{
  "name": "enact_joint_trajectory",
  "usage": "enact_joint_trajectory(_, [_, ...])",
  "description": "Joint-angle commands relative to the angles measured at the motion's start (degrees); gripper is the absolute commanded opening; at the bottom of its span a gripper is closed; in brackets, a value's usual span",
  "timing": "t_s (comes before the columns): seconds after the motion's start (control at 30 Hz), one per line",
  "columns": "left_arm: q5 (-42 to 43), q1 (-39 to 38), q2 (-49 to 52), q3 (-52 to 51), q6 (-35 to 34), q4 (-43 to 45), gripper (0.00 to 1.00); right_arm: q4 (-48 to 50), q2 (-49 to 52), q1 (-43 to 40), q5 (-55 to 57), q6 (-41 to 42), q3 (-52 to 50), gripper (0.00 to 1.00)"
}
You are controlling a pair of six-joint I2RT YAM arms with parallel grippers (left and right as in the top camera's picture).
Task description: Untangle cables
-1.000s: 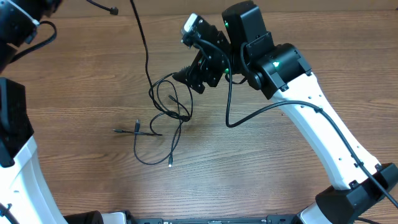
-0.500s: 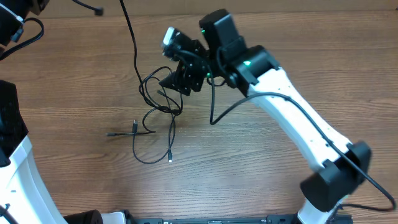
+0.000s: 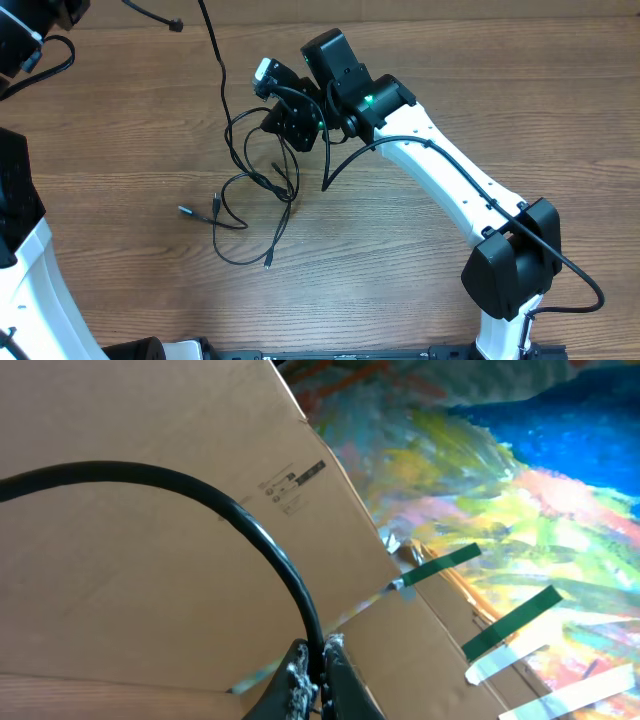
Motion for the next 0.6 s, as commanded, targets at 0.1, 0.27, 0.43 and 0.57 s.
enact_joint_trajectory(0.1, [1.2,1.3,-0.5,0.9,8.8,-7.3,0.04,0.7,-5.8,-2.9,-3.4,7.0,0.5,0.04])
enact_joint_trajectory(0.27, [-1.5,2.1,-1.9,0.9,20.3,-17.6,0.04,2.0,-11.5,-8.2,6.1,14.6,0.5,0.04])
enact_joint_trajectory(0.43, [-8.2,4.2,-8.8,0.9,30.5,-25.3,0.04,1.4,-15.5,-18.6,17.3,17.6,0.6,0.04])
enact_joint_trajectory(0.57, [-8.7,6.7,-15.1,0.9,31.2,-25.7,0.04,1.0,-15.6,-26.0,17.1,18.8,0.6,0.04])
